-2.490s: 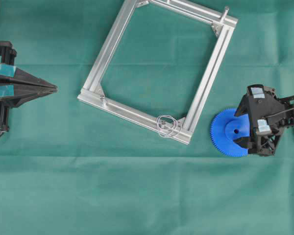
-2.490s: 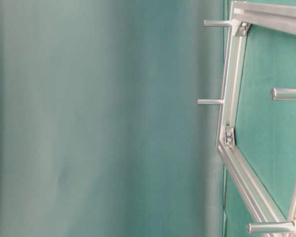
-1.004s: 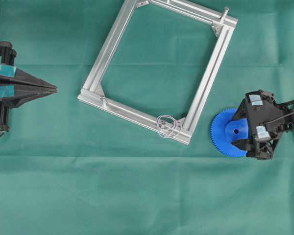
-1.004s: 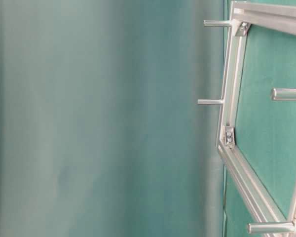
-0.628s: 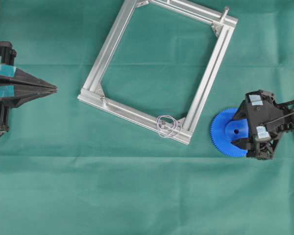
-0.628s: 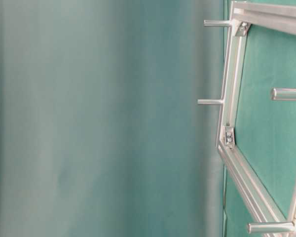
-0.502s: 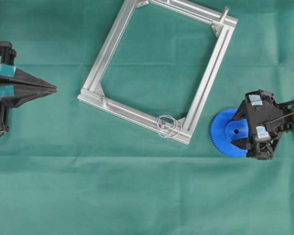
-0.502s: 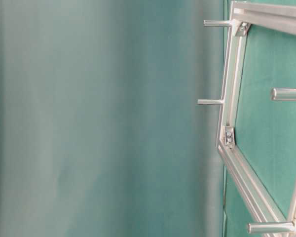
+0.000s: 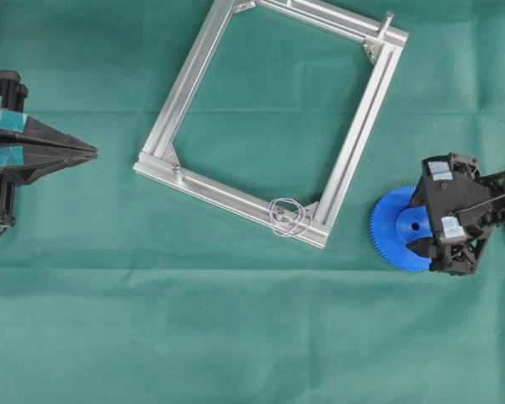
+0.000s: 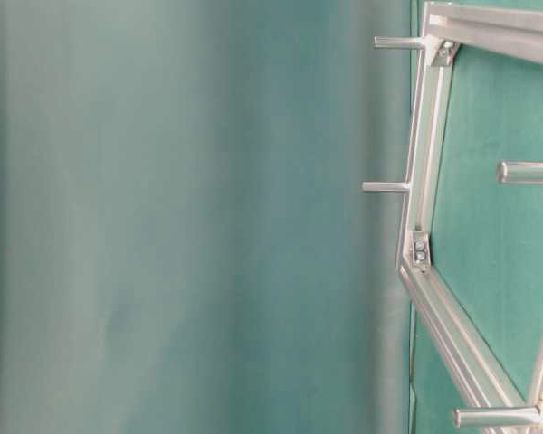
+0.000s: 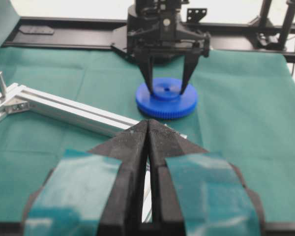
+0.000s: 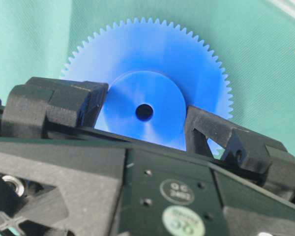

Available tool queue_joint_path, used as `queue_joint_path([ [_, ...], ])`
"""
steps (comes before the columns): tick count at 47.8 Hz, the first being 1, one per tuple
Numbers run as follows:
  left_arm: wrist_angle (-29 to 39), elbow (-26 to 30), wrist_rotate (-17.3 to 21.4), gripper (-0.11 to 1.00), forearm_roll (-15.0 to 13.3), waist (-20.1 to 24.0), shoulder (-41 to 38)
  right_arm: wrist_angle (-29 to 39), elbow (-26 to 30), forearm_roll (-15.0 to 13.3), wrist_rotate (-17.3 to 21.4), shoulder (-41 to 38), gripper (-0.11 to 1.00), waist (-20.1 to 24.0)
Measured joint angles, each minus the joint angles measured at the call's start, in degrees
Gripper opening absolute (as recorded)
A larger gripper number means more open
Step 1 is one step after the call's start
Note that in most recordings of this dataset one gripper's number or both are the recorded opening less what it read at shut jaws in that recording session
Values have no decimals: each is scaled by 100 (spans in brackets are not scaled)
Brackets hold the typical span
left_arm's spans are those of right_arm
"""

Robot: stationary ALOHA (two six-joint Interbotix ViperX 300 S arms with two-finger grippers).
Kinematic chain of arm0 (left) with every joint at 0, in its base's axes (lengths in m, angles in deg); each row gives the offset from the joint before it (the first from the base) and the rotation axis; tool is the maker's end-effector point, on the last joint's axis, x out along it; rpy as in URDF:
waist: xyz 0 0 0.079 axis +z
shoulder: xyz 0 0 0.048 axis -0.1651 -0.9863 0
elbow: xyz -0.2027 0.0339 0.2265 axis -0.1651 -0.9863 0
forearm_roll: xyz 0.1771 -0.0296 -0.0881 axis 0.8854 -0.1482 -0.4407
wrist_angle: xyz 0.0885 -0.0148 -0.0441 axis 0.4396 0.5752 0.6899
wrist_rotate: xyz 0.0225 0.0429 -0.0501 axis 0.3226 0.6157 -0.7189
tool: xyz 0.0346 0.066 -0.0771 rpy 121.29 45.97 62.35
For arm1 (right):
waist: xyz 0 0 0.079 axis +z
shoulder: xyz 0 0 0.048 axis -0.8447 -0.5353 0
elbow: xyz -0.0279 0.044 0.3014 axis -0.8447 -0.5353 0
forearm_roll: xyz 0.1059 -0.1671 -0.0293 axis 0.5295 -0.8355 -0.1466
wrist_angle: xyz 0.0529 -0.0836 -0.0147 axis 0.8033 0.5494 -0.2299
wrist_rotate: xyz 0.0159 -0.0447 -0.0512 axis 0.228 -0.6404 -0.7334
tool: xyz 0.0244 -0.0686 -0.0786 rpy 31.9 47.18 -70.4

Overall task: Find the location of the shaft and insert the gear.
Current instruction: 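Lift the blue gear with the right gripper and tilt it upright, then carry the gear left toward the frame's shaft, bore facing the shaft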

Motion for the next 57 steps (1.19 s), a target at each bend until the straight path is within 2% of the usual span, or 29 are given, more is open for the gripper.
queue_joint_path([
  [26,0,0,9,1,9,-9,0,1389,721,-114,0,686,70,0],
  [38,0,9,9,1,0,-9,0,1951,1090,-343,0,800,70,0],
  [57,0,35,0,1,0,-9,9,1881,1362,-369,9,668,70,0],
])
